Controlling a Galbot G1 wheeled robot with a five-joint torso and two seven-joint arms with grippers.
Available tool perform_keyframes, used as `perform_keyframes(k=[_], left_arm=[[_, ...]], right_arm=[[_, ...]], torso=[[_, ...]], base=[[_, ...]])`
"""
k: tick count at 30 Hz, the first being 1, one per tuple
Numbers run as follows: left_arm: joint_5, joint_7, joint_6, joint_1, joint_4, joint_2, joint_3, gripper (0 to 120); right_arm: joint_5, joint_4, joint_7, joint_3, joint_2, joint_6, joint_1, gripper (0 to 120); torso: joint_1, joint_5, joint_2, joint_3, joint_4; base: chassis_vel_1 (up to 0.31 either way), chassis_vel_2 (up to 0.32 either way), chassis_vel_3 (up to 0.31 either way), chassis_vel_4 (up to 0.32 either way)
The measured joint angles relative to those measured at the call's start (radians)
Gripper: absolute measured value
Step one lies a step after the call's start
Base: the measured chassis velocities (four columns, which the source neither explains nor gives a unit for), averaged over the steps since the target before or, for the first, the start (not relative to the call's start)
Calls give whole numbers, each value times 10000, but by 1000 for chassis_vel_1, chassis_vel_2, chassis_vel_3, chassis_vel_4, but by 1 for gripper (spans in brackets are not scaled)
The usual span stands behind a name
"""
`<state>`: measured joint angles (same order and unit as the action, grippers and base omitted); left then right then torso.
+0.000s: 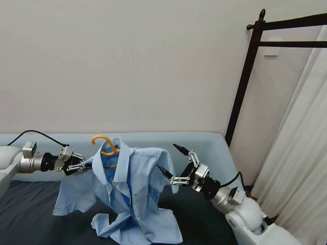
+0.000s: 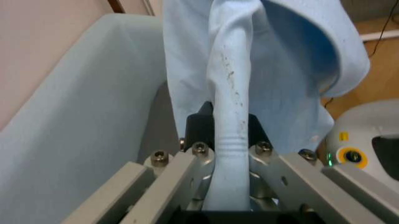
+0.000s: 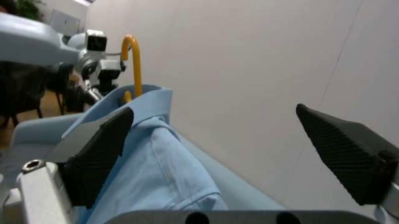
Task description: Pick up the clothes from the sofa and hang them on the clothes hanger.
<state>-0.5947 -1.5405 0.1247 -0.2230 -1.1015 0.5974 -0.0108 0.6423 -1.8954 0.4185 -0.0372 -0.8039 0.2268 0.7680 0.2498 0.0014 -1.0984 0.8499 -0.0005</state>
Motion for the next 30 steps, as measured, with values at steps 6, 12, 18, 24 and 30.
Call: perform_keyframes(k=[6,12,18,24,30], left_arm=[[228,11,268,25,2,390,-91,2],[399,202,517,-748,-287,897,1,2],[509,259,708,-948,-214,1190,40,2],[647,233,859,-853,-185,1199,35,2],[820,166,1021,-604,26,1222,25,2]], right_arm=[[796,692,1267,617,496,-923,-945,100],[430,1761,1821,1749,98,-1179,-1745,100],[-357,2376,2692,2115,-254,-1132,-2042,100],[-853,2519,2943,2099,-384,-1085,-2139,100],[-1182,2573,2870,1602,-267,-948,-1909,100]], torso=[[0,0,0,0,0],[0,-4,0,1,4],[1,-4,1,1,3],[-1,-3,0,0,4],[0,-3,0,0,3]], base=[[0,0,0,0],[0,0,0,0],[0,0,0,0],[0,0,0,0],[0,0,0,0]])
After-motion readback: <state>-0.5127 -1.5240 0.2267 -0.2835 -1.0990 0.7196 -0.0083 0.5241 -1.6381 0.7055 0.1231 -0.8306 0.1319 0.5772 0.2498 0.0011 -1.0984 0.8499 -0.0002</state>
